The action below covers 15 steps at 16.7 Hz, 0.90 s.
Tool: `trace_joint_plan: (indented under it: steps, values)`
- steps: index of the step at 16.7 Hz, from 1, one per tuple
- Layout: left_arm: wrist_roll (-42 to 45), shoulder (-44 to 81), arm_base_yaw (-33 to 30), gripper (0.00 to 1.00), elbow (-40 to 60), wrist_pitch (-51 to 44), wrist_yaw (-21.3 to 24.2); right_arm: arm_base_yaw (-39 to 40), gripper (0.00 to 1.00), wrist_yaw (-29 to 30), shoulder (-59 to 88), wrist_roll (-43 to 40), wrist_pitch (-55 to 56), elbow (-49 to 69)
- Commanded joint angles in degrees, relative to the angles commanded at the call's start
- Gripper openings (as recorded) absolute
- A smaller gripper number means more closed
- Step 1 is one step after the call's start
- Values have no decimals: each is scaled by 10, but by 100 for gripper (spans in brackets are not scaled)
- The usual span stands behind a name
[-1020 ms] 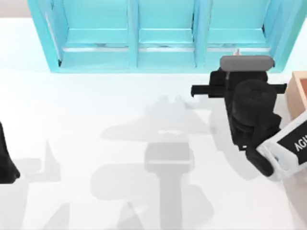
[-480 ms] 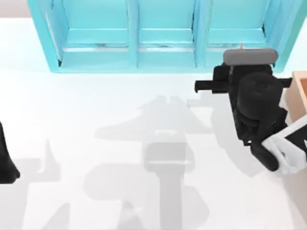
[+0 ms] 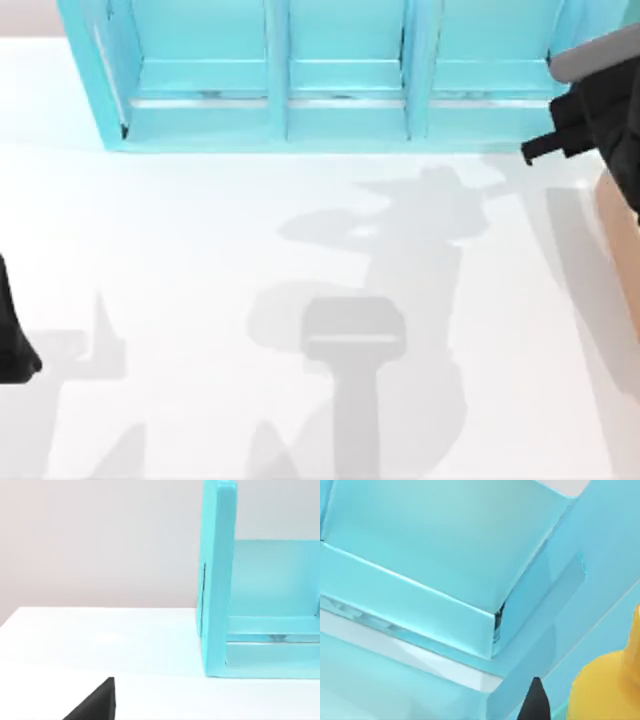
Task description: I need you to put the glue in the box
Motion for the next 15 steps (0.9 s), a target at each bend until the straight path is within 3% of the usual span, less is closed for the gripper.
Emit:
trace_joint_plan:
  steps: [7, 15]
  values:
    - [0, 0, 0, 100, 0, 0, 0, -230, 0, -272, -63, -375, -376, 83]
    - [0, 0, 0, 100, 0, 0, 0, -478, 0, -606, 18, -852, -869, 154]
